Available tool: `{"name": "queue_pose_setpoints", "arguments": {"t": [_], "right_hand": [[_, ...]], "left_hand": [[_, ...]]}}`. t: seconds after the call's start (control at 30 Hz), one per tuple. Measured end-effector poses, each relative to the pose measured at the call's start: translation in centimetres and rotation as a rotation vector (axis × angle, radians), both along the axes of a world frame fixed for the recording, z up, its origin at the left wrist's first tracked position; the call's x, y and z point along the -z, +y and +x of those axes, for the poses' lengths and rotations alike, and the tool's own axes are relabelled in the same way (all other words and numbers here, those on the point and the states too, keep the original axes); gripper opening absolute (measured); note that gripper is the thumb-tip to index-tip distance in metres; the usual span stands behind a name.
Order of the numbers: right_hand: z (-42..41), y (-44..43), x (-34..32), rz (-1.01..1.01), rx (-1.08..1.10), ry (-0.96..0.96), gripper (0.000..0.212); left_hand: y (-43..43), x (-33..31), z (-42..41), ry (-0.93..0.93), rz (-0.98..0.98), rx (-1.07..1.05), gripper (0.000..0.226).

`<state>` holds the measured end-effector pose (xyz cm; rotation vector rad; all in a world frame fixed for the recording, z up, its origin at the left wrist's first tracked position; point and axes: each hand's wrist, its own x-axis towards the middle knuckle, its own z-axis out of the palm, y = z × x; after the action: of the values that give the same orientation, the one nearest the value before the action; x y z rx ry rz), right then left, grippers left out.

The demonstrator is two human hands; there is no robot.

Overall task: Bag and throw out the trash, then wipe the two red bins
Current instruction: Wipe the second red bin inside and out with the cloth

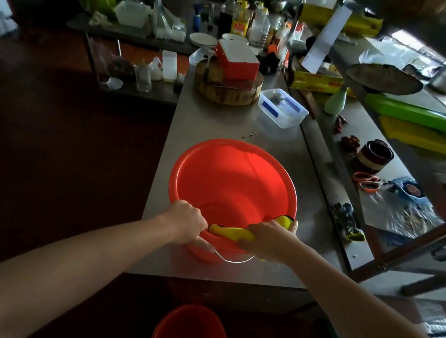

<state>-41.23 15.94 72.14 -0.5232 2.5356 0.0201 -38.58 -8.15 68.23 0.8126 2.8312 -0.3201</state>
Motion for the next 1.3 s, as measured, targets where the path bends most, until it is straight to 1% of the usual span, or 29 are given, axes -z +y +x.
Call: {"name": "queue_pose_setpoints", "arguments": {"t": [0.07, 0.17, 0.2, 0.3, 0.4, 0.53, 0.63, 0.7, 0.9, 0.97, 1.03, 1.1, 1.2, 1.3], "right_hand": [[0.1, 0.0, -0.2, -0.001, -0.046, 0.001, 0.056], [0.3, -0.1, -0.9, 0.036, -0.201, 0.096, 0.059], [0.4, -0.2, -1.1, 0.038, -0.236, 0.129, 0.056], [0.6, -0.3, -1.7, 0.018, -0.261, 0.199, 0.037], [0.4, -0.2, -2.5, 0.038, -0.279, 0.269, 0.035], [-0.4, 0.4, -3.7, -0.024, -0.218, 0.353, 0.039], [-0.8, 0.8, -4.4, -0.038, -0.144, 0.389, 0.039], [-1.0, 1.0, -4.8, -0.049, -0.083, 0.399, 0.036], [-0.6, 1.6, -5.0, -0.135, 0.043, 0.427, 0.031], [-0.2, 1.5, -4.8, -0.139, 0.060, 0.424, 0.031], [-0.1, 1.4, -4.8, -0.150, 0.073, 0.420, 0.031], [-0.3, 1.2, -5.0, -0.168, 0.084, 0.419, 0.031], [-1.0, 0.6, -5.2, -0.194, 0.092, 0.402, 0.028], [-2.2, -0.1, -5.2, -0.216, 0.089, 0.377, 0.026]], "left_hand": [[-0.6, -0.2, 0.0, -0.024, -0.017, -0.002, 0.108], [-1.2, -0.1, -0.1, -0.054, -0.010, -0.048, 0.112], [-1.4, 0.0, 0.0, -0.061, -0.005, -0.066, 0.112], [-1.8, 0.0, 0.4, -0.068, -0.032, -0.095, 0.109], [-2.2, 0.0, 0.8, -0.060, -0.065, -0.116, 0.102], [-2.2, 0.2, 2.2, 0.014, 0.059, -0.177, 0.082], [-2.0, 0.7, 3.3, 0.009, 0.159, -0.215, 0.073], [-1.8, 1.0, 4.0, 0.041, 0.225, -0.208, 0.068], [-1.5, 2.1, 5.3, 0.116, 0.263, -0.204, 0.069], [-1.3, 2.1, 5.7, 0.098, 0.267, -0.219, 0.062], [-1.0, 1.8, 6.0, 0.043, 0.256, -0.237, 0.052], [-0.7, 1.1, 6.3, -0.002, 0.259, -0.255, 0.046], [-0.9, 0.1, 6.7, -0.038, 0.271, -0.271, 0.045], [-1.4, -0.5, 7.2, -0.048, 0.293, -0.290, 0.051]]}}
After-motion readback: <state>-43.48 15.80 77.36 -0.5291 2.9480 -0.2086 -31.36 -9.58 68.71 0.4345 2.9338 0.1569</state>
